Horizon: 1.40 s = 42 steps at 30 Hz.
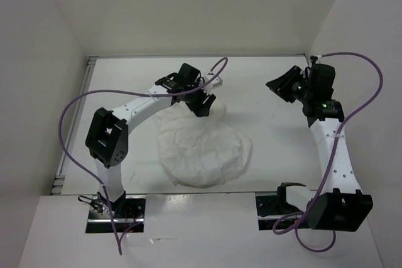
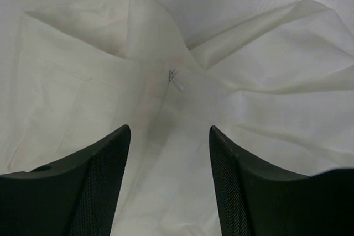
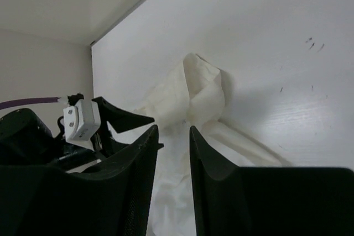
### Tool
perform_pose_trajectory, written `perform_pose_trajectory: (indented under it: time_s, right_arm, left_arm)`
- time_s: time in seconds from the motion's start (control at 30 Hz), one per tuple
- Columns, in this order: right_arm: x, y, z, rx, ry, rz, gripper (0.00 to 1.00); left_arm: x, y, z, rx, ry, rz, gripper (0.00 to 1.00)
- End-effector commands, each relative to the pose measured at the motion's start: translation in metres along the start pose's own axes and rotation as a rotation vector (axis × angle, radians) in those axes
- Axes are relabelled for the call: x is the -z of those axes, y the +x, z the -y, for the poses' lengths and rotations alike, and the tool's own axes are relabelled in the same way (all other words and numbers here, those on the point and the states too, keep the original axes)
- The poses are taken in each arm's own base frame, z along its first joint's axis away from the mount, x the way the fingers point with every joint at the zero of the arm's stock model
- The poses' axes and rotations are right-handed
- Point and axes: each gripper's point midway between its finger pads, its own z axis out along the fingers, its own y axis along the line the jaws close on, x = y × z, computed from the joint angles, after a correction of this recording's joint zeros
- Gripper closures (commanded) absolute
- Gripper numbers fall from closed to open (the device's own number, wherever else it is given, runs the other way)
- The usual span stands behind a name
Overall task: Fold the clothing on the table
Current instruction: Flatten the skirt out
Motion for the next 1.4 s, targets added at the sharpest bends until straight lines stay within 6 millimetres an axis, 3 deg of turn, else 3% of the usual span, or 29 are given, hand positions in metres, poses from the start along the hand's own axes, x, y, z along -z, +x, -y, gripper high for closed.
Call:
perform_pose_trajectory:
  time_s: [0.0, 0.1, 0.3, 0.57, 0.7, 0.9, 0.97, 1.07, 1.23, 1.37]
  right_arm:
    - [0.005, 0.003, 0.008, 0.001, 0.026, -0.012, 0.65]
    - [0.005, 0.003, 0.007, -0.009, 0.026, -0.012, 0.65]
    - [0.008, 0.004, 0.003, -0.006, 0.006, -0.017, 0.65]
    - [0.007, 0.011, 0.005, -0.023, 0.003, -0.041, 0.64]
    - [0.007, 0.012, 0.001, -0.019, -0.02, -0.048, 0.64]
    - [0.01, 0.012, 0.0, -0.019, -0.02, -0.048, 0.64]
    - [0.013, 0.01, 0.001, -0.01, -0.02, -0.035, 0.64]
    - [0.013, 0.011, 0.002, -0.013, -0.014, -0.041, 0.64]
    - [0.014, 0.007, -0.002, 0.003, -0.025, -0.028, 0.64]
    - [0.014, 0.006, -0.004, 0.007, -0.038, -0.027, 0.64]
  left_arm:
    - [-0.015, -0.008, 0.003, -0.087, 0.045, 0.019, 0.36]
    - [-0.031, 0.0, 0.005, -0.085, 0.061, -0.007, 0.4]
    - [-0.042, 0.002, -0.005, -0.088, 0.025, -0.009, 0.42]
    - [-0.046, 0.004, -0.007, -0.079, 0.015, -0.012, 0.42]
    - [-0.058, 0.02, -0.008, -0.064, 0.026, -0.053, 0.42]
    - [-0.068, 0.037, -0.016, -0.053, -0.007, -0.101, 0.58]
    - [-0.072, 0.042, -0.016, -0.049, -0.005, -0.112, 0.68]
    - [-0.071, 0.032, -0.012, -0.039, -0.003, -0.099, 0.74]
    - [-0.044, 0.003, -0.009, -0.063, -0.021, -0.028, 1.0]
    - [-0.009, -0.026, -0.001, -0.069, -0.023, 0.025, 1.0]
